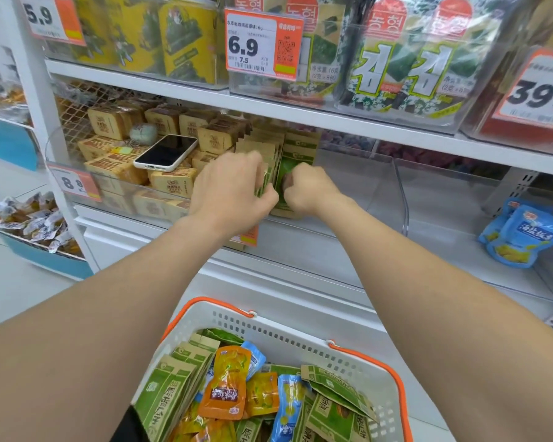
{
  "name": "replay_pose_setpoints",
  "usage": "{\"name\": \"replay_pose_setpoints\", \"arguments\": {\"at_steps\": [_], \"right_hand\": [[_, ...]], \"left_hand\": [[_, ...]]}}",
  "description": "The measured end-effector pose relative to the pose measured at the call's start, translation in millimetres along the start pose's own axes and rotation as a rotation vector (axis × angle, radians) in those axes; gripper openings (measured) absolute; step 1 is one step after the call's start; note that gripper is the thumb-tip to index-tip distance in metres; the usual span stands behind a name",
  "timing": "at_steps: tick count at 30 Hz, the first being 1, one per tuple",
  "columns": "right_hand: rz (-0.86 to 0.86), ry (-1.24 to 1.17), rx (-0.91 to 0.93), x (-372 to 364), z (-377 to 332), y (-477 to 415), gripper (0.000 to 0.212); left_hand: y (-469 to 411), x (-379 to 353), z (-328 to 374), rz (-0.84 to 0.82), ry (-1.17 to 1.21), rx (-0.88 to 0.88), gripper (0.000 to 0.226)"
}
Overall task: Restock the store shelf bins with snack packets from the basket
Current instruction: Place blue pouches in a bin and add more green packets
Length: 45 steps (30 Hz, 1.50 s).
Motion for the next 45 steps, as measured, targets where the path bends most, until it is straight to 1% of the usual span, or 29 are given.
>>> {"name": "replay_pose_setpoints", "arguments": {"at_steps": [3,4,5,6,8,10,11,13,14,16,17,19,22,25,28,30,33,36,40,43,45], "right_hand": [[0.127,0.042,0.069,17.8,-23.9,26.3,0.019],[0.182,0.09,0.1,23.8,-33.3,37.6,0.02],[0.24,0.15,0.146,29.1,-45.0,50.3,0.02],[0.288,0.213,0.21,31.7,-58.1,63.9,0.02],[0.287,0.336,0.373,23.0,-83.6,91.8,0.023],[0.174,0.418,0.515,-2.9,-99.9,113.7,0.025],[0.092,0.435,0.569,-18.9,-104.0,121.5,0.021],[-0.117,0.447,0.607,-59.8,-100.3,128.8,0.011],[-0.236,0.456,0.603,-81.1,-94.4,131.6,0.014],[-0.462,0.514,0.583,-127.0,-79.8,140.7,0.021],[-0.545,0.557,0.576,-147.3,-73.3,147.0,0.021],[-0.635,0.642,0.591,-184.7,-63.7,160.0,0.021],[-0.667,0.734,0.695,-233.1,-63.7,177.3,0.007],[-0.687,0.777,0.847,-272.9,-67.0,193.2,0.035],[-0.657,0.836,1.035,-302.5,-70.5,213.5,0.048],[-0.646,0.869,1.086,-319.5,-67.2,223.2,0.05],[-0.591,0.924,1.14,-335.7,-61.8,228.4,0.045],[-0.516,0.935,1.11,-341.1,-61.4,222.0,0.037],[-0.513,0.941,1.045,-340.2,-53.9,213.3,0.034],[-0.592,0.939,0.918,-339.9,-38.7,205.0,0.041],[-0.656,0.891,0.82,-335.8,-31.8,204.5,0.049]], "left_hand": [[6.6,-9.8,-11.6,-0.148,0.025,0.069,0.04],[9.3,-15.1,-15.2,-0.21,0.031,0.077,0.042],[13.7,-23.0,-18.8,-0.305,0.026,0.086,0.042],[20.6,-33.7,-22.7,-0.433,0.013,0.086,0.04],[47.3,-60.8,-34.5,-0.766,0.034,0.116,0.03],[86.5,-83.0,-45.0,-1.101,0.055,0.177,0.024],[102.6,-89.2,-50.2,-1.225,0.024,0.195,0.025],[124.2,-92.7,-56.8,-1.379,-0.063,0.203,0.03],[128.6,-93.0,-57.6,-1.42,-0.092,0.196,0.032],[133.7,-93.2,-58.2,-1.452,-0.11,0.179,0.033],[133.7,-93.1,-57.3,-1.449,-0.107,0.17,0.033],[130.8,-95.5,-54.9,-1.424,-0.087,0.154,0.035],[128.3,-101.5,-51.7,-1.422,-0.06,0.148,0.036],[126.4,-108.8,-49.3,-1.444,-0.049,0.138,0.038],[122.9,-114.6,-44.8,-1.453,-0.037,0.126,0.041],[119.9,-117.5,-40.5,-1.447,-0.049,0.101,0.041],[117.5,-122.6,-35.5,-1.445,-0.069,0.075,0.043],[114.8,-124.7,-32.4,-1.44,-0.073,0.065,0.043],[112.7,-122.8,-29.3,-1.434,-0.079,0.061,0.044],[113.0,-118.5,-26.4,-1.434,-0.08,0.057,0.045],[113.4,-115.3,-24.8,-1.434,-0.073,0.059,0.046]]}}
Point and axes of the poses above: each hand's wrist, its own y-axis away from the middle knuckle, its own x-axis out of the back of the hand, z = x × y, the point moved 10 cm from there along -y, towards the middle knuckle, and after that the axes turned 1 degree about -y, right-handed, at the moved point
